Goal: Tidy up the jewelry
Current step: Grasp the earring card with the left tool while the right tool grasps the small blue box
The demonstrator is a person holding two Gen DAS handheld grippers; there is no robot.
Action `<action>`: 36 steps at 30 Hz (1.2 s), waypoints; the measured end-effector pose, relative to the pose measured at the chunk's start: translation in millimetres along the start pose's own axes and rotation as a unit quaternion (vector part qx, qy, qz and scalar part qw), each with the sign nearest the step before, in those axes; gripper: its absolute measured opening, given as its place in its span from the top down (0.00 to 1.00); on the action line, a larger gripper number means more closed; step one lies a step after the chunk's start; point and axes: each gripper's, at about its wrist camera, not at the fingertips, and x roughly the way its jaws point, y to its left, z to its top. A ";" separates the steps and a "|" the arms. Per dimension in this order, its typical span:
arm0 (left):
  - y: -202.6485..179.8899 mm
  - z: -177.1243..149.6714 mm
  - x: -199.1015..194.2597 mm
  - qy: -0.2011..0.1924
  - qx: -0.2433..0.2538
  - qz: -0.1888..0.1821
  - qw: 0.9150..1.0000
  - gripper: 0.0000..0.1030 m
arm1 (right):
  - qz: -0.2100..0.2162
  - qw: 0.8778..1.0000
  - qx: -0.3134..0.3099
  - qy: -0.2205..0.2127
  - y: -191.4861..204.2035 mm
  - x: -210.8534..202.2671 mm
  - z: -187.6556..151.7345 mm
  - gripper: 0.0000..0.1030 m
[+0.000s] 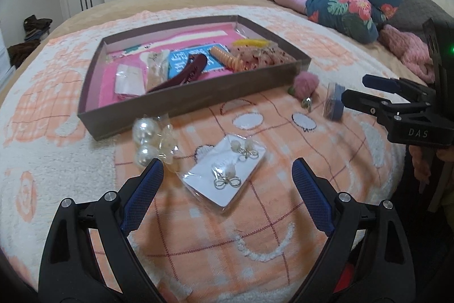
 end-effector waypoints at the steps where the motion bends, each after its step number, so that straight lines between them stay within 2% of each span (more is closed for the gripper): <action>1: -0.4 0.0 2.1 0.002 0.001 -0.001 1.000 0.19 | -0.001 1.000 -0.002 0.003 0.6 2.2 -0.2 0.17; 8: -4.8 0.3 14.6 0.009 0.014 -0.006 1.000 0.20 | -0.008 0.999 -0.016 0.035 3.7 26.6 1.2 0.17; 13: -6.8 1.6 19.5 0.013 0.019 -0.012 1.000 0.34 | -0.009 0.999 -0.013 0.044 2.0 38.6 3.8 0.18; 14: -7.3 2.0 20.0 0.014 0.020 -0.015 1.000 0.37 | -0.006 0.999 -0.009 0.046 0.5 40.8 4.1 0.22; 15: -7.8 2.1 20.8 0.015 0.020 -0.018 1.000 0.44 | -0.001 0.999 -0.005 0.050 -0.7 42.6 4.1 0.33; 16: -8.9 2.2 21.5 0.016 0.022 -0.019 0.999 0.47 | 0.006 0.998 -0.001 0.055 -1.9 44.4 4.0 0.39; 18: -11.2 2.2 22.0 0.016 0.028 -0.020 0.999 0.48 | 0.020 0.997 0.005 0.069 -4.1 49.2 2.3 0.55; 25: -16.9 2.5 20.8 0.015 0.034 -0.032 0.999 0.53 | 0.033 0.998 -0.005 0.056 0.6 38.6 1.2 0.56; 32: -19.9 3.8 13.3 0.004 0.027 -0.052 0.998 0.57 | 0.054 0.998 0.013 0.006 -3.4 8.6 4.5 0.56; 36: -17.8 7.9 2.7 -0.013 0.020 -0.056 0.998 0.57 | 0.062 0.998 0.013 -0.008 -2.8 1.4 7.5 0.56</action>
